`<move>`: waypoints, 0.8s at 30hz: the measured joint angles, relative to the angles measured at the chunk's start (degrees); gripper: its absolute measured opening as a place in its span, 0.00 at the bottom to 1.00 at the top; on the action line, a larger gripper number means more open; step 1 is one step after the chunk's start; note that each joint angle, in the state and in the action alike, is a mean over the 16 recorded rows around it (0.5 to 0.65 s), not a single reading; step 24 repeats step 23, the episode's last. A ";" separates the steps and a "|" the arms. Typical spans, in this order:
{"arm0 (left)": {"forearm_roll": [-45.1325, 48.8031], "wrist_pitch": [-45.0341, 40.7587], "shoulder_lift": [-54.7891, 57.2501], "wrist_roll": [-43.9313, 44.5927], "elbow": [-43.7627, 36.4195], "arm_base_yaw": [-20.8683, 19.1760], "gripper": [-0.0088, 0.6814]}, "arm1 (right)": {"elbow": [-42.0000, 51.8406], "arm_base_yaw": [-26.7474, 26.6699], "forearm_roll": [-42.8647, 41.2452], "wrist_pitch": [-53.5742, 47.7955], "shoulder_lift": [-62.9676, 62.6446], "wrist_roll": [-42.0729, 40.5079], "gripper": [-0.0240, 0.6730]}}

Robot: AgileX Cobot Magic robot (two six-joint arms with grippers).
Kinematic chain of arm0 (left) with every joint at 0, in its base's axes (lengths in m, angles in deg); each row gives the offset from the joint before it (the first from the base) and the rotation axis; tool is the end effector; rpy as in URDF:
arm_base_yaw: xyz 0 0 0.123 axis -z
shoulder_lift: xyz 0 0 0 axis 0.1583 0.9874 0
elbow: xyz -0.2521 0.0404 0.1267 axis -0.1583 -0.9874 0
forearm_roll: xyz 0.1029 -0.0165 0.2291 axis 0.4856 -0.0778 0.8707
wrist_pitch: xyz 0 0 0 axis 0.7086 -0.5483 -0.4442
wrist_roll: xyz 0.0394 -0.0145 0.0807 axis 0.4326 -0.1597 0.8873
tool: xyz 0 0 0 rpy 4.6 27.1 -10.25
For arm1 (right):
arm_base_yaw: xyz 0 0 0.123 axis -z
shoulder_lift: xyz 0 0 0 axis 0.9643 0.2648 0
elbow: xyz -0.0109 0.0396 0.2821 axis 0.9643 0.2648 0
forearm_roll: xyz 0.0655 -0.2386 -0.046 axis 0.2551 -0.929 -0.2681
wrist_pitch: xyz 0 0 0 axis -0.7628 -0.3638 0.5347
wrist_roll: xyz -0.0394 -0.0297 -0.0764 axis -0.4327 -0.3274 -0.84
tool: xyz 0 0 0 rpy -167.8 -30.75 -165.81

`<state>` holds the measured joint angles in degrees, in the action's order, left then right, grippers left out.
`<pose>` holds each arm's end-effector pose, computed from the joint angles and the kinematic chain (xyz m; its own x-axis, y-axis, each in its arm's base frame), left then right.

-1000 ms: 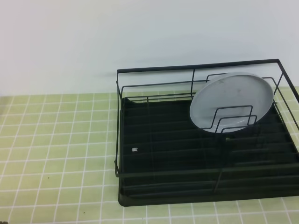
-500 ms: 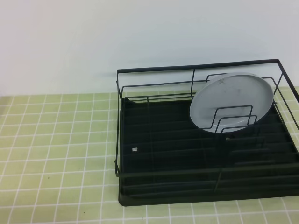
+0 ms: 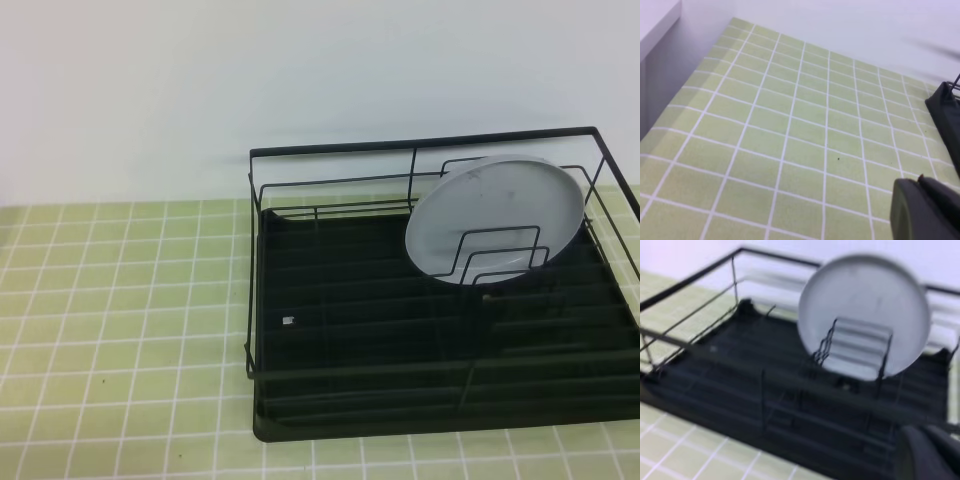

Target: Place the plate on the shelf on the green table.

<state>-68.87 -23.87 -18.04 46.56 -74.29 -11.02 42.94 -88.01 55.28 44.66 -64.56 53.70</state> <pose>0.0547 -0.0003 0.1832 -0.2161 -0.3982 -0.8915 -0.1035 0.9173 -0.3846 0.0580 0.0258 0.2349 -0.1822 -0.1539 -0.9711 -0.3736 0.9244 -0.0764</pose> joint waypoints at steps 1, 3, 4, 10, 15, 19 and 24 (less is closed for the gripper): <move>0.00 0.00 0.00 -0.02 0.00 0.00 0.01 | 0.43 0.08 -0.09 0.16 -0.72 0.03 0.03; 0.01 0.00 0.00 -0.06 0.00 0.00 0.01 | 1.64 0.23 -0.21 0.81 -2.29 0.27 0.03; 0.02 0.00 0.00 -0.08 0.00 0.00 0.01 | 2.37 0.31 -0.27 1.28 -3.11 0.43 0.03; 0.06 0.00 0.00 -0.19 0.00 0.00 0.01 | 6.57 0.76 -1.17 5.72 -7.61 1.46 0.03; 0.10 -0.03 0.00 -0.23 0.00 0.00 0.01 | 9.68 0.86 -2.34 9.42 -9.47 2.35 0.03; 0.13 -0.05 0.00 -0.24 0.00 0.00 0.01 | 10.52 0.86 -4.51 9.25 -9.80 2.81 0.03; 0.15 -0.07 0.00 -0.24 0.00 0.00 0.01 | 10.46 0.86 -5.63 9.14 -9.80 2.83 0.03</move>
